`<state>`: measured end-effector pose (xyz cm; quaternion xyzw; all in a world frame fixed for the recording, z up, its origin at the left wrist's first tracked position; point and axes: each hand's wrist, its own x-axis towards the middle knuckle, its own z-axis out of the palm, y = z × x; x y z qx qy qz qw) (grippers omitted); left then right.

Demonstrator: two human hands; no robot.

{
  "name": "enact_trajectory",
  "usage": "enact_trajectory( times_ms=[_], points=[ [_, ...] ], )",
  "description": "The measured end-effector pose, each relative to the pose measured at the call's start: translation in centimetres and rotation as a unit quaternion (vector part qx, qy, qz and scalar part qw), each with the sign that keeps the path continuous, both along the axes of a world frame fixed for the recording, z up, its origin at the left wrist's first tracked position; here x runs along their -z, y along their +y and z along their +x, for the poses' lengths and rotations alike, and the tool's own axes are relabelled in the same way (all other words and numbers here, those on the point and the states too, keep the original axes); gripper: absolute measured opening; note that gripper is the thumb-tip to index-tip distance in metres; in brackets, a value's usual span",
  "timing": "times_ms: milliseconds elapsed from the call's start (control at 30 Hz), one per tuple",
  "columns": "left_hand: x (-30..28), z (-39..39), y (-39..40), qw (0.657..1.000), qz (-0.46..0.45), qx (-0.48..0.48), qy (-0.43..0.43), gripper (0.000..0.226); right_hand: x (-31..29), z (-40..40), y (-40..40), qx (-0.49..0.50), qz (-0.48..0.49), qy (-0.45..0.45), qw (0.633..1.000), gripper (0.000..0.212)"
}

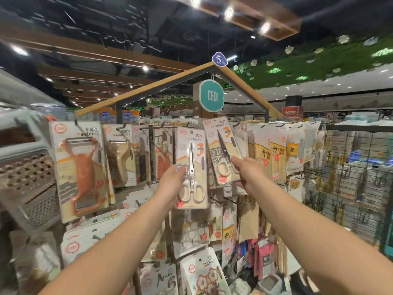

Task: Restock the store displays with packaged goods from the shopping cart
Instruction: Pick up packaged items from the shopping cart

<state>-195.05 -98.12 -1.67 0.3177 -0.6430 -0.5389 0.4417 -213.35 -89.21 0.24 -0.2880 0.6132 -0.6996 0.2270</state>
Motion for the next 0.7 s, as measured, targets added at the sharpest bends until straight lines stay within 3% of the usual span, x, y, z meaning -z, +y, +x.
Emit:
enact_trajectory(
  times_ms=[100, 367, 500, 700],
  points=[
    [-0.2, 0.0, -0.6, 1.0, -0.004, 0.012, 0.001, 0.027, 0.0, -0.2, 0.0, -0.003, -0.006, 0.008, 1.0, 0.012],
    [0.9, -0.2, -1.6, 1.0, 0.014, 0.017, 0.005, 0.028, 1.4, -1.0, -0.1, -0.012, -0.009, -0.051, 0.999, 0.016],
    [1.0, -0.6, -1.7, 0.999, 0.032, 0.027, 0.019, 0.031, 1.2, -1.1, -0.8, -0.021, 0.035, -0.039, 0.998, 0.026],
    [1.0, -1.4, -1.8, 0.998, 0.029, 0.039, 0.045, 0.022, 1.0, -0.1, -1.7, -0.009, 0.074, -0.01, 0.997, 0.022]
  ],
)
